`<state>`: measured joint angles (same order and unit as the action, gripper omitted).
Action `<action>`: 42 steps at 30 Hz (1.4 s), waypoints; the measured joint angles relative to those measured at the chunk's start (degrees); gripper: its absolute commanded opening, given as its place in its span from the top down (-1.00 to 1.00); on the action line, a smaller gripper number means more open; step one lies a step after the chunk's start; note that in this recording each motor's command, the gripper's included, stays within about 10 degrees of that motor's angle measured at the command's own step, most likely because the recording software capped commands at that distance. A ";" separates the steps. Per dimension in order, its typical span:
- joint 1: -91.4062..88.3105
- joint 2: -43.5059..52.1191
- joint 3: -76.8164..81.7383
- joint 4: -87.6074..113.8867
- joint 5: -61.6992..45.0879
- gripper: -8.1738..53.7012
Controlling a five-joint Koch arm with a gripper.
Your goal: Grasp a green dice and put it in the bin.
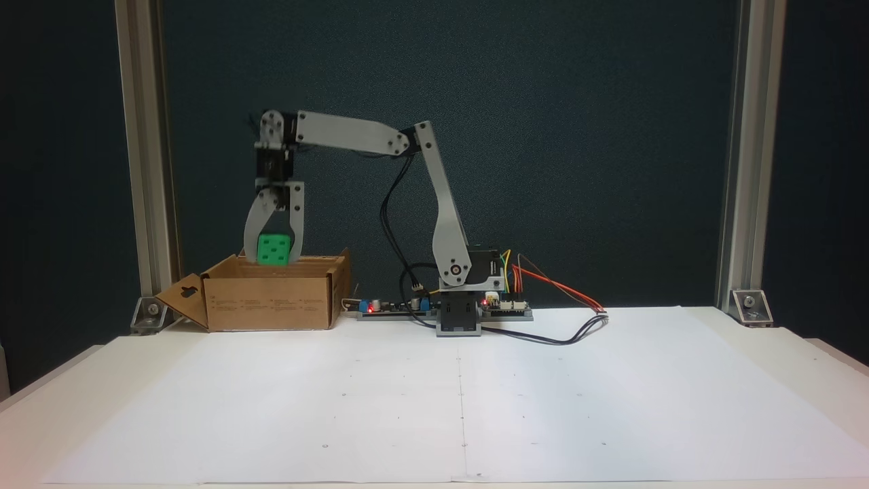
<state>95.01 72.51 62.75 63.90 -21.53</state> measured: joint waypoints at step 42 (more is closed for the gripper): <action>-31.03 21.62 0.00 -9.23 17.23 -0.69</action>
<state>63.98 94.13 62.75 54.67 -4.31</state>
